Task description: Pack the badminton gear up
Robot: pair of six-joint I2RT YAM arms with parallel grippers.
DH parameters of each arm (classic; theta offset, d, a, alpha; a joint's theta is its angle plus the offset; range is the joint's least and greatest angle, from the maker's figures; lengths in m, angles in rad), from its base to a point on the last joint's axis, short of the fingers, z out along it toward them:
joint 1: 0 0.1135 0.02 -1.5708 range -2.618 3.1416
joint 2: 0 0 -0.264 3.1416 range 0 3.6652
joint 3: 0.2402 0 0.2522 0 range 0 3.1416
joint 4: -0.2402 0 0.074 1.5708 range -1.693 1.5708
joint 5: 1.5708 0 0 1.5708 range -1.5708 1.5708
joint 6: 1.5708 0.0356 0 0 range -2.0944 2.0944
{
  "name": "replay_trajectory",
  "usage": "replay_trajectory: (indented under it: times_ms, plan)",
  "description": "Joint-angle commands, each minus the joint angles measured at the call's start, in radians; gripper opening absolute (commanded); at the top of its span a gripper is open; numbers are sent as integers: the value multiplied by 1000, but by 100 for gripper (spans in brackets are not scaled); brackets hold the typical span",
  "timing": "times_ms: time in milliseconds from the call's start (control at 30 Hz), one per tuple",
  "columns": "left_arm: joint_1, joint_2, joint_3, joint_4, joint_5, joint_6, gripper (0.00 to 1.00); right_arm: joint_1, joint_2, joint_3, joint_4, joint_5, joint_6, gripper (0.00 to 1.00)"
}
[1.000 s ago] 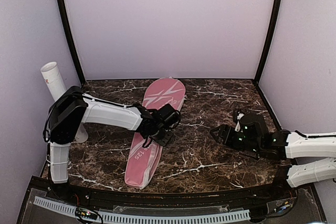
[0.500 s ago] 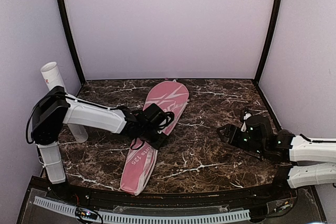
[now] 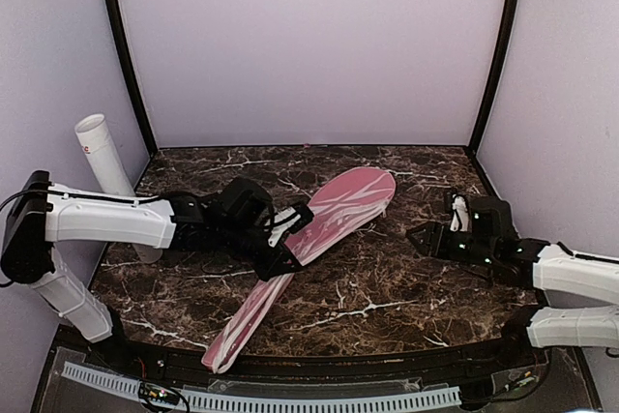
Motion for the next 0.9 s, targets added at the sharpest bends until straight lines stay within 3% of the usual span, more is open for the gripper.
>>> replay_trajectory:
  times_ms: [0,100,367,867]
  plan:
    - [-4,-119,-29,-8,110,28,0,-5,75,105,24,-116,-152,64]
    - [-4,-141,-36,-27,120,27,0,-5,143,159,17,-117,-196,57]
    - [-4,-154,-46,-38,121,22,0,2,307,263,-27,-97,-353,52]
    - [-4,-149,-41,-52,113,25,0,107,349,284,-94,130,-486,47]
